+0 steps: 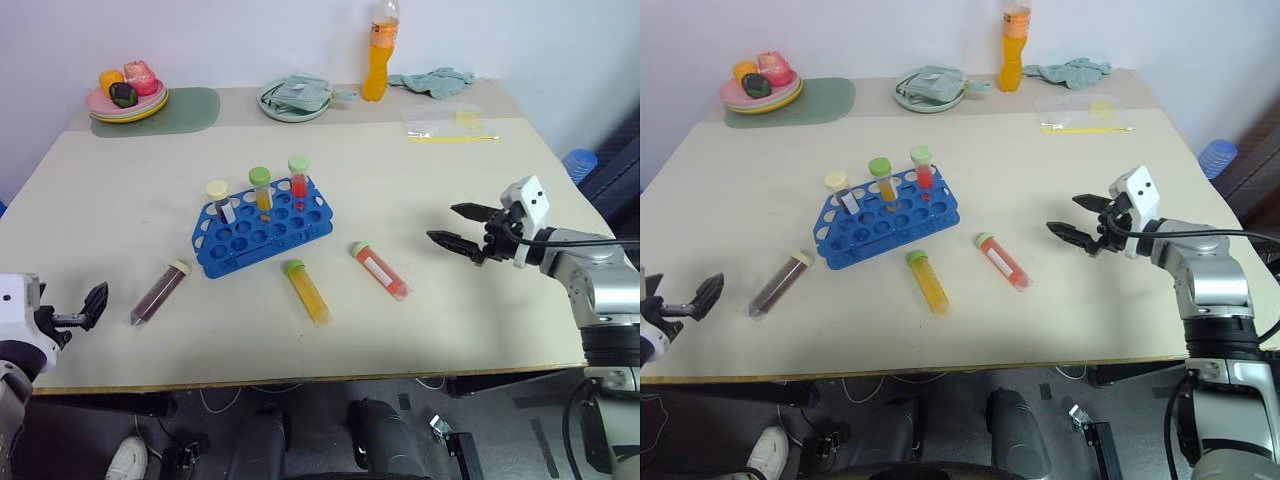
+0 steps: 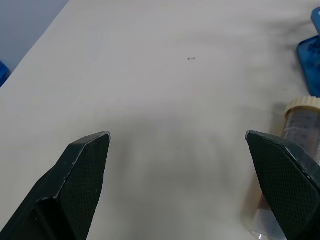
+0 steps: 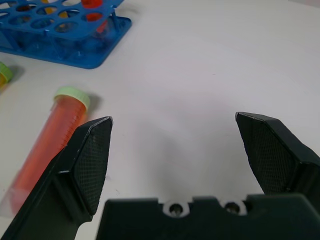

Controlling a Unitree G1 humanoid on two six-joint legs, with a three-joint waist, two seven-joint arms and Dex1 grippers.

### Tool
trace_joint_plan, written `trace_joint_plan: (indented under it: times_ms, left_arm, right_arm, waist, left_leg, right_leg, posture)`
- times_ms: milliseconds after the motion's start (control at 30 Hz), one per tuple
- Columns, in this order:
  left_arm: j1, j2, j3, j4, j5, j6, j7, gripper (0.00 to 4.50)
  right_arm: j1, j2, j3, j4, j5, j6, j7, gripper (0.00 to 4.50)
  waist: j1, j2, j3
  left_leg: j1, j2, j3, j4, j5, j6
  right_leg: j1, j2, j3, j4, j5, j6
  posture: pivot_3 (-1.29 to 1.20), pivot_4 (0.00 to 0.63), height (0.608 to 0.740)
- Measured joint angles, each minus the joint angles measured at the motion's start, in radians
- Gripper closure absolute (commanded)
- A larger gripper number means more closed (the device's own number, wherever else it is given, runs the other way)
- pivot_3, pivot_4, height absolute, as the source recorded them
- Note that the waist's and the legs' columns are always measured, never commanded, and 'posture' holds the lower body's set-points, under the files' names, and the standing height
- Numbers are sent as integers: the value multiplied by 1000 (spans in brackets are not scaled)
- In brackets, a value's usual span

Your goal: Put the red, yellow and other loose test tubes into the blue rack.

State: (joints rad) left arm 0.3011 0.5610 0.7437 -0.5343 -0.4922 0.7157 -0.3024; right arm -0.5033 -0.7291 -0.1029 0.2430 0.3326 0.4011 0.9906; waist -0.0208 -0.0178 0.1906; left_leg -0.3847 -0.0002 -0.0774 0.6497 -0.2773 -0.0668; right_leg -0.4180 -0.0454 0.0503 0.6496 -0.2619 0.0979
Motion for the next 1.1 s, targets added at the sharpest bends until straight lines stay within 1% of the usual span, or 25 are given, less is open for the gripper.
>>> trace_joint_plan:
  times_ms: [267, 367, 467, 567, 633, 733, 767, 833, 900, 1033, 1100]
  left_arm:
    - [-3, -16, 11, -9, -3, 0, 17, 31]
    - [-32, -14, 11, -17, -12, -1, 14, 31]
    - [-74, -12, -3, -25, -42, -7, -9, 31]
    - [-116, -11, -52, -48, -89, -11, -55, 31]
    - [-135, 4, -108, -59, -101, -12, -87, 31]
    - [-156, 22, -197, -79, -127, -14, -143, 31]
    - [-152, 36, -222, -90, -127, -20, -164, 31]
    - [-143, 68, -275, -111, -123, -38, -210, 31]
    - [-136, 97, -350, -125, -96, -73, -259, 31]
    - [-134, 110, -457, -111, -36, -142, -311, 31]
    - [-148, 109, -486, -86, -17, -160, -324, 31]
  right_arm:
    - [-19, 9, 15, 0, -14, -7, -17, 145]
    - [-18, 8, 15, -8, -15, 5, -27, 145]
    - [-4, -21, 17, -74, -14, 64, -34, 145]
    - [10, -61, 18, -198, -5, 169, -43, 145]
    - [18, -90, 30, -291, 1, 260, -55, 145]
    - [20, -148, 80, -421, 12, 443, -76, 145]
    - [14, -153, 92, -448, 28, 509, -83, 145]
    - [-31, -141, 119, -490, 73, 673, -104, 145]
    - [-116, -99, 155, -538, 111, 861, -150, 145]
    - [-223, -30, 237, -617, 135, 1073, -237, 145]
    - [-292, 8, 282, -586, 151, 1158, -303, 145]
  waist:
    - [4, 0, 0]
    - [3, 0, 0]
    - [5, 0, 0]
    - [5, 0, 0]
    - [5, 0, 0]
    - [2, 0, 0]
    - [0, 0, 0]
    - [-2, 1, 0]
    - [-3, 1, 0]
    - [3, 1, 0]
    - [5, 1, 0]
  left_leg:
    - [0, 0, 0, 0, 0, 0]
    - [0, 0, 0, 0, 0, 0]
    - [0, 0, 0, 0, 0, 0]
    - [0, 0, 0, 0, 0, 0]
    - [0, 0, 0, 0, 0, 0]
    - [0, 0, 0, 0, 0, 0]
    - [0, 0, 0, 0, 0, 0]
    - [0, 0, 0, 0, 0, 0]
    - [0, 0, 0, 0, 0, 0]
    - [-2, 0, 0, 0, 0, 0]
    - [-3, -1, 0, 1, 0, 0]
  right_leg:
    - [0, 0, 0, 0, 0, 0]
    - [0, 0, 0, 0, 0, 0]
    - [0, -1, 0, 0, 0, 0]
    - [0, 0, 0, 0, 0, 0]
    - [0, 0, 0, 0, 0, 0]
    - [0, 0, 0, 0, 0, 0]
    - [0, 0, 0, 0, 0, 0]
    - [0, 0, 0, 0, 0, 0]
    - [-1, 1, 1, 0, 0, 0]
    - [-1, 0, 0, 0, 0, 0]
    - [-2, 0, 0, 0, 0, 0]
  posture:
    - [0, 150, 740]
    - [0, 150, 740]
    - [0, 150, 740]
    - [0, 150, 740]
    - [0, 150, 740]
    - [0, 150, 740]
    - [0, 150, 740]
    - [0, 150, 740]
    - [0, 150, 740]
    - [0, 150, 740]
    - [0, 150, 740]
